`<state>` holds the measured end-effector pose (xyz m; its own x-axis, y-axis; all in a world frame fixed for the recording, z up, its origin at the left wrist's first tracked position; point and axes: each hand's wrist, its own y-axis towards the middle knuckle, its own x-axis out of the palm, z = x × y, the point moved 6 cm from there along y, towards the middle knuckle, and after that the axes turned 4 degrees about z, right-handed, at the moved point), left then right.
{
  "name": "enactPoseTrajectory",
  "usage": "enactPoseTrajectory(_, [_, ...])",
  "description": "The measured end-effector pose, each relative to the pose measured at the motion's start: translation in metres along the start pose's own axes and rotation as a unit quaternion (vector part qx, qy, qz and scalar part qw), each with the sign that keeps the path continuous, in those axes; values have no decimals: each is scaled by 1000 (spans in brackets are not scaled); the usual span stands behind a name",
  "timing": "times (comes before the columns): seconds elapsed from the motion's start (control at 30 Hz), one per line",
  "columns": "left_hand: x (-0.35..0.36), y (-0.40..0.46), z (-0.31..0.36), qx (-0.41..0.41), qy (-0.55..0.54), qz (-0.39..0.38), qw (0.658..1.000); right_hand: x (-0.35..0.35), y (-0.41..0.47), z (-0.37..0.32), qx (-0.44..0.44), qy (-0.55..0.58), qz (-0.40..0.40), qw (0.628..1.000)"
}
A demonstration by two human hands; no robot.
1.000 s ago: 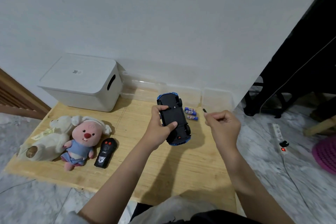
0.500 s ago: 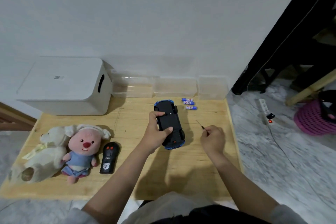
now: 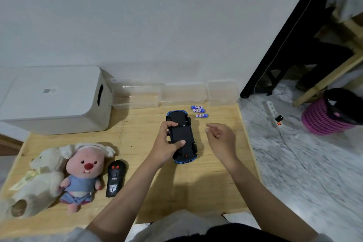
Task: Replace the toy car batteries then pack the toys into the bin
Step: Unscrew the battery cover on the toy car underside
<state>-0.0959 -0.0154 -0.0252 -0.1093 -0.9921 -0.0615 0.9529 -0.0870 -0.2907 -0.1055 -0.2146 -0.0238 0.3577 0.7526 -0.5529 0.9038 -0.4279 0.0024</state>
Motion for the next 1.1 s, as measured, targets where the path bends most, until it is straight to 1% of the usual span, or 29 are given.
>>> enactPoseTrajectory(0.07, [1,1,2,10,5,-10,1000,3,-4,-21,-26,63,-12,998])
enactPoseTrajectory(0.13, [1,3,5,23,13,-20,999,8,-5,-35,-56,91,-29,994])
enactPoseTrajectory(0.27, [0,6,12,47,17,-31,998,20,-3,-42,-82,61,-54,993])
enactPoseTrajectory(0.43, [-6,10,15,57,20,-32,998,26,2,-46,-101,31,-58,993])
enactPoseTrajectory(0.53, [-8,14,17,59,23,-39,997,29,6,-51,-100,33,-62,992])
enactPoseTrajectory(0.63, [-8,18,20,59,21,-47,997,28,13,-55,-76,65,-72,992])
enactPoseTrajectory(0.73, [-7,21,20,50,13,-54,997,28,21,-55,-34,107,-110,987])
enactPoseTrajectory(0.87, [-4,27,21,40,5,-62,997,26,29,-53,-6,144,-139,980])
enactPoseTrajectory(1.1, [2,29,13,10,12,-78,997,13,36,-45,36,186,-129,973])
